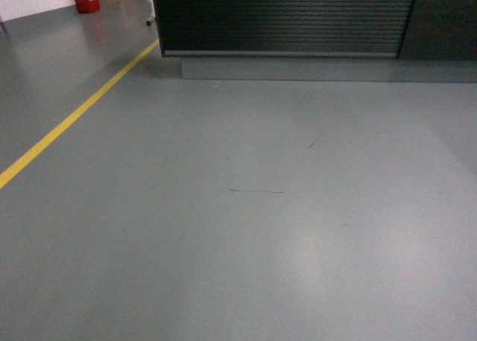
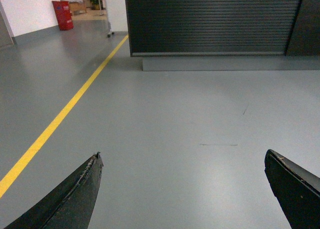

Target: Place dark red mango on scale at checkout

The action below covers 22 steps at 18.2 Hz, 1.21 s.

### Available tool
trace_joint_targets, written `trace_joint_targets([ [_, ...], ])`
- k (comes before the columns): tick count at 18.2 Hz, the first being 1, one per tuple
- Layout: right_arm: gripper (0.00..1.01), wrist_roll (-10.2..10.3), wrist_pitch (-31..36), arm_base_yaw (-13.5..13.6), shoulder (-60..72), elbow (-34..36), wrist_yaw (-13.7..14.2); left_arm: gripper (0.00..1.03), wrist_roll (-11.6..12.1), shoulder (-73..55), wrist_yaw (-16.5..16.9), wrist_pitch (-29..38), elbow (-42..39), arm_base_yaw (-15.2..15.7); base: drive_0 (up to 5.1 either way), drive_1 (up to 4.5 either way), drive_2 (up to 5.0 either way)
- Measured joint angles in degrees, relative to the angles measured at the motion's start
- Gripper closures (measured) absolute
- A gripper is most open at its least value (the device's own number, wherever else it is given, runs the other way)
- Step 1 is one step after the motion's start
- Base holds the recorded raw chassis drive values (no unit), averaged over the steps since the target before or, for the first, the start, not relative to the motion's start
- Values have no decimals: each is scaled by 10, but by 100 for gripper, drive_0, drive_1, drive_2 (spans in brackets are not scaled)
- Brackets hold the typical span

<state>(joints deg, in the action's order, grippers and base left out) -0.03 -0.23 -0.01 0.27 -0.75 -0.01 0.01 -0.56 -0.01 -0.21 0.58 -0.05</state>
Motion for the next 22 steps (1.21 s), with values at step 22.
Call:
trace_joint_targets([
  [22, 3, 0, 0, 0, 0, 0, 0, 5, 0, 0, 0, 0, 0, 0, 0, 0, 0],
])
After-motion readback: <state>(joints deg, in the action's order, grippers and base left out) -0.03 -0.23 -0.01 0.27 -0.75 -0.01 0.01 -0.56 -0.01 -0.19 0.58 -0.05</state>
